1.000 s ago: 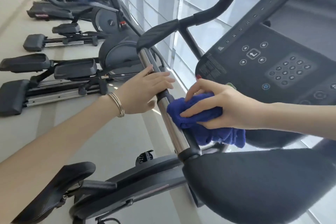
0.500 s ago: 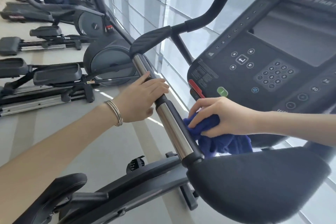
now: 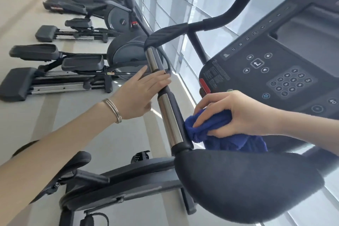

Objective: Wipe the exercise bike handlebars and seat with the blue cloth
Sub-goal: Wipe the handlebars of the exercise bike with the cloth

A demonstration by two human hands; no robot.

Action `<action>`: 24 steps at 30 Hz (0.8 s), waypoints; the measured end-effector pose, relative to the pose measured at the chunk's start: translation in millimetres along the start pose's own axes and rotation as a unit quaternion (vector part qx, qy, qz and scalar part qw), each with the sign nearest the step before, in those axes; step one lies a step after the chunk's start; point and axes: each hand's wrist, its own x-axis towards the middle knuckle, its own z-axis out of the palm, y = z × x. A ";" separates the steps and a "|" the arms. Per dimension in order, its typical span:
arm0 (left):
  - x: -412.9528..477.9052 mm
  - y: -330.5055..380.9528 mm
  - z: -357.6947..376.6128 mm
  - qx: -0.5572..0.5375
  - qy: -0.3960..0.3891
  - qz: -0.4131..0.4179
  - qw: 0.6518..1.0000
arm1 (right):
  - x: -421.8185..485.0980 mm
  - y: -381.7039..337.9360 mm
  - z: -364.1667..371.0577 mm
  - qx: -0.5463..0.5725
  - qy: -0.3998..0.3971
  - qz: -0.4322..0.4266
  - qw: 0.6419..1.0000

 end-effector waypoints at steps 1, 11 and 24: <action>-7.0 4.0 -1.8 0.006 0.005 -0.005 1.000 | 2.5 -1.5 -1.8 -0.020 0.021 -0.016 0.999; -88.1 22.2 -19.4 0.004 -0.025 -0.050 0.998 | 26.0 -37.5 19.9 -0.057 0.020 -0.117 0.991; -270.4 -26.1 31.4 -0.093 -0.191 -0.194 0.958 | 67.5 -128.9 72.3 -0.225 -0.011 -0.266 0.937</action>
